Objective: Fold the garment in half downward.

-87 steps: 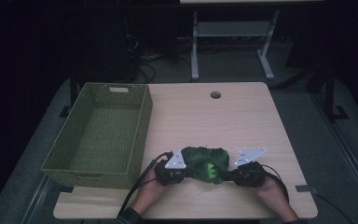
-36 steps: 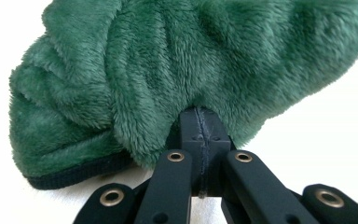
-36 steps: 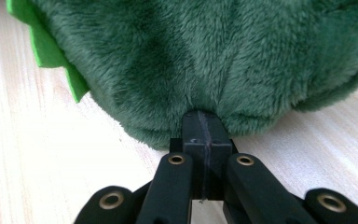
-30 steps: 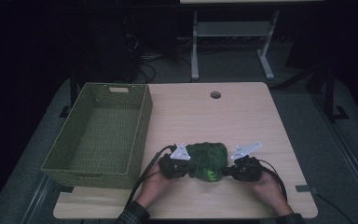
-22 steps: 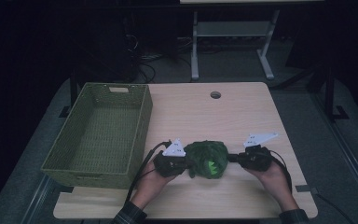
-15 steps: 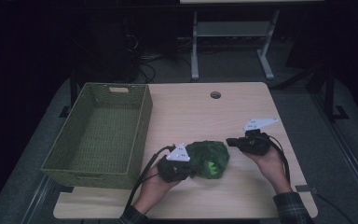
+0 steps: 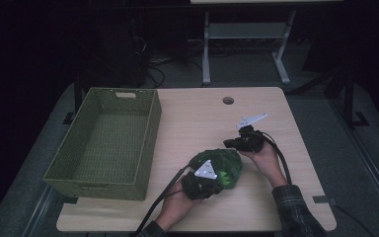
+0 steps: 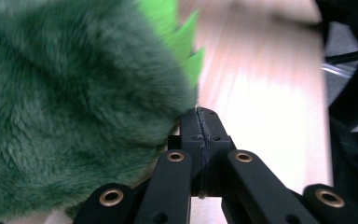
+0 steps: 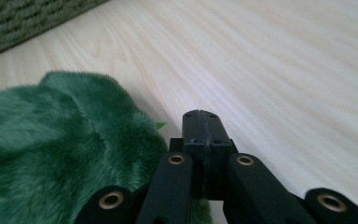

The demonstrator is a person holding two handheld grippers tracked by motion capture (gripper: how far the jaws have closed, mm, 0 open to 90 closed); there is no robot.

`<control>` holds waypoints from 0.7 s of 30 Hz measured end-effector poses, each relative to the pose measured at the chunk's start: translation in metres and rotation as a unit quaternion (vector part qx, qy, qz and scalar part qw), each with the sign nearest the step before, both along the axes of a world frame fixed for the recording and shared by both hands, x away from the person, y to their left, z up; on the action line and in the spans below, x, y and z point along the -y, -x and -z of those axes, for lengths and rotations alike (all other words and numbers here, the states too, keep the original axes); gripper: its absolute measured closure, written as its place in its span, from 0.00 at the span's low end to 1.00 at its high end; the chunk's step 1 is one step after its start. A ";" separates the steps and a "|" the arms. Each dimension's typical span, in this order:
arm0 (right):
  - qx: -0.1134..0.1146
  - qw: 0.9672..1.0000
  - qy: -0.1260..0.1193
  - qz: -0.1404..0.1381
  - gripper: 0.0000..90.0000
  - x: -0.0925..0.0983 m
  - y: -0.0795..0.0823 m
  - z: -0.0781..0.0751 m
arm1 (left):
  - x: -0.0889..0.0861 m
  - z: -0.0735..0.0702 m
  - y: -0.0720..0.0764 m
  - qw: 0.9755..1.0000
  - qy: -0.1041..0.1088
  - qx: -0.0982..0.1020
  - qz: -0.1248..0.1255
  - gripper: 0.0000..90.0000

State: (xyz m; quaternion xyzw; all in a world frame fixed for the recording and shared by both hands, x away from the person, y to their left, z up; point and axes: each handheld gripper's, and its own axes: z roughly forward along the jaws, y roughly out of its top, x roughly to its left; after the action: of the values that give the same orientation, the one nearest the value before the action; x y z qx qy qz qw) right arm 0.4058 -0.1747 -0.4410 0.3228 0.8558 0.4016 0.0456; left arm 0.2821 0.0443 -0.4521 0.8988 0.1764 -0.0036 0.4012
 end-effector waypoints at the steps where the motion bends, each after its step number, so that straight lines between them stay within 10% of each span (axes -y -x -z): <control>1: -0.005 1.000 0.001 -0.002 1.00 -0.002 0.000 0.002 | 0.000 0.001 -0.002 1.000 -0.004 0.001 -0.001 1.00; 21: -0.015 1.000 -0.003 -0.008 1.00 0.019 0.019 0.009 | -0.021 0.007 -0.033 0.999 -0.029 0.008 -0.043 1.00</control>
State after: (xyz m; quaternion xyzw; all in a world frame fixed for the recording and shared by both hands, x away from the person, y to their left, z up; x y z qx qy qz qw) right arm 0.3870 -0.1934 -0.4503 0.3223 0.8576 0.3998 0.0282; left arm 0.3150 0.0651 -0.4589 0.9018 0.2119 0.0258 0.3758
